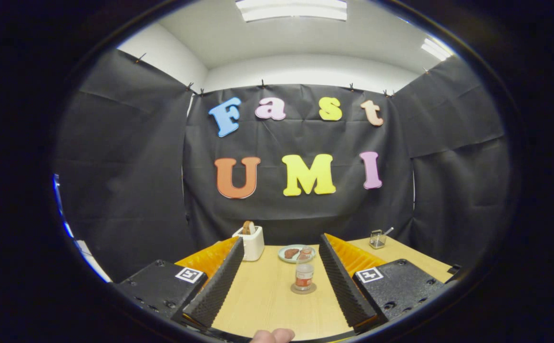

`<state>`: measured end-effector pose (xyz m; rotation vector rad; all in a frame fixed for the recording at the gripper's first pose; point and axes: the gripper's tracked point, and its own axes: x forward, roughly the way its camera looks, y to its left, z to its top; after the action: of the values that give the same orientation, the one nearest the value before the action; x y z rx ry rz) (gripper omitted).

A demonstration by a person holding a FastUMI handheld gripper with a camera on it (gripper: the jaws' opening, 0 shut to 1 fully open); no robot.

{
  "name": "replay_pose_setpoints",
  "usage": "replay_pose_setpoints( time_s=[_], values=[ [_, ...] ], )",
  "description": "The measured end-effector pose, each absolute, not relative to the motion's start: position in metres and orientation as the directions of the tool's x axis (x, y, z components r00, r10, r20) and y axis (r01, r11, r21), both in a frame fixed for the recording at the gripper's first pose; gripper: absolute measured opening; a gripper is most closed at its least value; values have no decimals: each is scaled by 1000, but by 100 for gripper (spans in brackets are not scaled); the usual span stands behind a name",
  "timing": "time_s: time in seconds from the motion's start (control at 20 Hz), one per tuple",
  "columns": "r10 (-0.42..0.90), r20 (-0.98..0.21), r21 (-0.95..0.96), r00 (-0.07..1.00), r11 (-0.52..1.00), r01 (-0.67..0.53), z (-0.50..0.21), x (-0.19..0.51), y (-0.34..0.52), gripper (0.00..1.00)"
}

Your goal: Take the bottle from table, then pour the juice into the cup, finally place the bottle on the coaster

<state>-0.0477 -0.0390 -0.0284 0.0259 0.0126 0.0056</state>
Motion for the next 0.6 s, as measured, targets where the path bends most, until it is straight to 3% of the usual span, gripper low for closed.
replay_pose_setpoints(
  time_s=[0.6],
  values=[
    [-7,-2,29,1000,1000,7,-24,-49,-41,100]
  ],
)
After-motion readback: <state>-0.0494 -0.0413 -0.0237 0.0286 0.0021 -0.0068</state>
